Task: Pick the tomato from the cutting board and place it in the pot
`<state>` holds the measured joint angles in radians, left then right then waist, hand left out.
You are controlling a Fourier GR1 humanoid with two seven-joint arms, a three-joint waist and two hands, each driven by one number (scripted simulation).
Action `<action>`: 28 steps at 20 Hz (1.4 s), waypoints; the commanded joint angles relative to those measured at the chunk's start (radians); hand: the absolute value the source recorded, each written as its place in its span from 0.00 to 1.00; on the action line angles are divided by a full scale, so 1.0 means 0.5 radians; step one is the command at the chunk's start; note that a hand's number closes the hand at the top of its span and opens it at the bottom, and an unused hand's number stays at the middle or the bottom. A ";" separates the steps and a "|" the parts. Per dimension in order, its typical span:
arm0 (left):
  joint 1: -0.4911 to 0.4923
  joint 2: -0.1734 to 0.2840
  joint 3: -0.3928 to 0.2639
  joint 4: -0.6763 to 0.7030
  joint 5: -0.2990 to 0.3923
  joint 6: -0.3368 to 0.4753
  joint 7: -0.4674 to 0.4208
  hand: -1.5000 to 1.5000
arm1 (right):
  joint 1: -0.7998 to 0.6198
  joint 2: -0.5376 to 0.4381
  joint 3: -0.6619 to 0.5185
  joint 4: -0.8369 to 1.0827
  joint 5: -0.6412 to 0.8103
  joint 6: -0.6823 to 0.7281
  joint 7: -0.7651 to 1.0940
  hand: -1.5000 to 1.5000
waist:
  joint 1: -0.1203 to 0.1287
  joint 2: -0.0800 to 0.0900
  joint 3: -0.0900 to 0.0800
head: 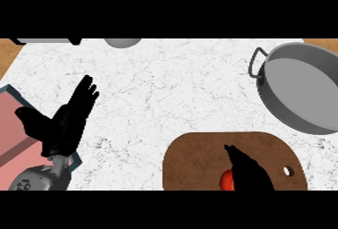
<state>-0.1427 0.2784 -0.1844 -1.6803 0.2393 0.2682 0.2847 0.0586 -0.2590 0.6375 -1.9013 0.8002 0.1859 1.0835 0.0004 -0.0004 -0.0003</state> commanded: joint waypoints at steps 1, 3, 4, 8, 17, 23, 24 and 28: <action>0.080 -0.086 -0.033 -0.025 -0.100 0.020 0.011 0.50 | 0.113 -0.014 0.033 -0.074 0.046 -0.048 -0.128 1.00 | -0.005 -0.001 0.001; -0.027 -0.077 0.033 -0.039 -0.078 -0.025 0.088 0.50 | -0.180 0.169 -0.083 0.182 0.082 0.038 -0.083 1.00 | 0.003 0.001 0.001; -0.040 -0.085 0.082 0.043 -0.076 -0.067 0.020 0.50 | -0.038 0.167 0.067 -0.003 0.209 0.024 0.013 1.00 | -0.004 0.000 0.000; 0.049 -0.191 0.004 0.090 -0.200 -0.052 -0.059 0.50 | -0.042 0.104 -0.078 0.121 0.181 0.022 -0.220 1.00 | -0.004 0.001 0.001; 0.005 -0.084 0.122 0.029 -0.094 -0.091 0.015 0.50 | 0.011 -0.181 -1.366 0.360 -0.173 -0.257 -0.111 1.00 | -0.040 0.015 0.005; -0.026 -0.109 0.143 0.085 -0.114 -0.106 -0.021 0.50 | 0.020 -0.368 -1.515 0.241 0.062 -0.235 0.043 1.00 | -0.029 0.000 -0.002; 0.026 -0.142 0.067 0.038 -0.184 -0.066 -0.019 0.50 | 0.039 -0.426 -1.568 0.198 0.066 -0.202 0.016 1.00 | -0.024 -0.003 -0.001; 0.021 -0.105 0.169 0.144 -0.102 -0.176 -0.088 0.50 | 0.087 -0.492 -1.639 -0.154 0.149 -0.117 0.060 1.00 | -0.026 -0.003 -0.003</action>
<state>-0.1383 0.2257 -0.1212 -1.6587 0.1800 0.2090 0.2867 0.0998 -0.4716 -0.1485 -1.8500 0.8341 0.0910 1.0247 -0.0127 -0.0016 -0.0004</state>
